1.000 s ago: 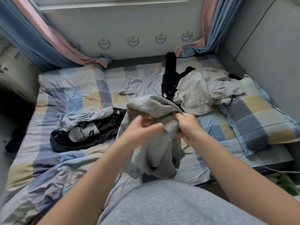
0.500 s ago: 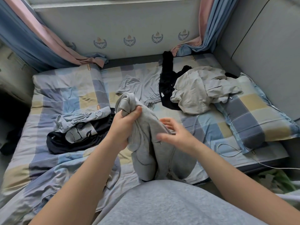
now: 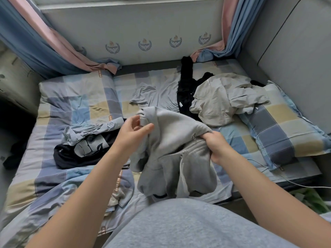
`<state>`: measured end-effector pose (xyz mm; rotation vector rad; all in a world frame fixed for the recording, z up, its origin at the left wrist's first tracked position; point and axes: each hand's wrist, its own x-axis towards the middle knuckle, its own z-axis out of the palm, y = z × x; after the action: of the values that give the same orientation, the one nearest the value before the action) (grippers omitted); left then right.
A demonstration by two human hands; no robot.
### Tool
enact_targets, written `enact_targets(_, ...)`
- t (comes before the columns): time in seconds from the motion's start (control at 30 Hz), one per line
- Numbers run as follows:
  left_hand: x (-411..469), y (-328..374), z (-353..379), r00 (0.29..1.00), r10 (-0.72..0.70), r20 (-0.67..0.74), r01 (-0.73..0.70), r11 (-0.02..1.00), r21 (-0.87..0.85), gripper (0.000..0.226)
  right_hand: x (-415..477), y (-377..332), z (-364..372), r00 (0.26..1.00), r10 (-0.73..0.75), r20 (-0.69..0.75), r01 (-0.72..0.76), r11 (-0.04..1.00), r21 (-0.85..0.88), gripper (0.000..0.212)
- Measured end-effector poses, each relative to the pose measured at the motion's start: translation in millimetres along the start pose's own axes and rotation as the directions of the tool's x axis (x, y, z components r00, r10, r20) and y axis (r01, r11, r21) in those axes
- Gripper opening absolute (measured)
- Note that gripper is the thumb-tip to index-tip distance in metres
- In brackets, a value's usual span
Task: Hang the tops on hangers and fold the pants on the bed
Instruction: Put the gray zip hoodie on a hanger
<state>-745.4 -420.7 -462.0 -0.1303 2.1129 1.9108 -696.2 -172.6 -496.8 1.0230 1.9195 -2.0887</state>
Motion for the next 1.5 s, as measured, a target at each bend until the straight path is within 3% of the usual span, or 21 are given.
enact_targets(0.17,-12,-45,13,0.948,-0.251,0.194,0.202,0.949,0.244,0.055,-11,-21,21,0.990,0.095,0.108,-0.121,0.957,0.265,0.018)
enact_targets(0.27,-18,-66,23,0.911,-0.394,0.121,0.359,0.903,0.235,0.056,-17,-30,21,0.985,0.109,0.130,-0.154,0.896,0.416,0.024)
enact_targets(0.33,-23,-70,21,0.820,-0.561,0.112,0.531,0.819,0.218,0.052,-20,-35,17,0.989,0.084,0.119,-0.134,0.843,0.521,0.024)
enact_targets(0.4,-24,-76,14,0.656,-0.735,0.173,0.732,0.675,0.089,0.083,-23,-36,12,0.990,0.073,0.120,-0.132,0.774,0.620,0.022)
enact_targets(0.47,-23,-84,10,0.545,-0.787,0.291,0.833,0.548,-0.078,0.106,-29,-33,8,0.988,0.062,0.140,-0.138,0.751,0.645,0.019)
enact_targets(0.53,-20,-89,14,0.498,-0.729,0.470,0.865,0.453,-0.214,0.083,-35,-26,6,0.980,0.053,0.192,-0.164,0.762,0.627,0.021)
enact_targets(0.6,-15,-89,23,0.556,-0.665,0.499,0.831,0.445,-0.332,0.047,-42,-20,3,0.968,0.047,0.246,-0.190,0.778,0.599,0.027)
enact_targets(0.73,-2,-81,35,0.672,-0.699,0.244,0.706,0.506,-0.496,0.017,-49,-10,-9,0.943,0.029,0.331,-0.207,0.830,0.518,0.032)
enact_targets(0.8,3,-75,32,0.772,-0.632,0.067,0.588,0.669,-0.456,0.020,-48,-3,-16,0.950,0.077,0.302,-0.221,0.852,0.475,0.035)
enact_targets(0.9,9,-65,29,0.911,-0.385,-0.146,0.342,0.905,-0.252,0.029,-43,18,-24,0.959,0.200,0.203,-0.271,0.863,0.427,0.026)
enact_targets(1.03,11,-52,29,0.979,-0.095,-0.182,0.075,0.990,-0.117,0.042,-36,53,-26,0.908,0.412,0.077,-0.418,0.878,0.232,0.011)
enact_targets(1.1,8,-46,29,0.990,0.007,-0.142,-0.017,0.998,-0.066,0.049,-35,67,-25,0.886,0.460,0.056,-0.462,0.887,0.022,0.025)
enact_targets(1.17,3,-39,28,0.992,0.099,-0.075,-0.101,0.995,-0.026,0.045,-34,73,-24,0.920,0.390,0.028,-0.374,0.900,-0.223,0.058)
enact_targets(1.23,-2,-31,28,0.982,0.184,0.029,-0.184,0.983,0.001,0.039,-34,65,-20,0.986,0.165,0.017,-0.145,0.906,-0.397,0.094)
enact_targets(1.27,-6,-27,30,0.972,0.220,0.089,-0.223,0.975,0.026,0.035,-35,59,-14,0.997,0.032,0.069,0.001,0.900,-0.436,0.099)
enact_targets(1.37,-14,-18,37,0.944,0.256,0.206,-0.283,0.952,0.114,0.032,-35,41,12,0.927,-0.205,0.314,0.316,0.878,-0.360,0.084)
enact_targets(1.5,-21,-11,38,0.902,0.305,0.307,-0.367,0.914,0.173,0.035,-27,33,32,0.930,-0.322,0.178,0.368,0.802,-0.471,0.018)
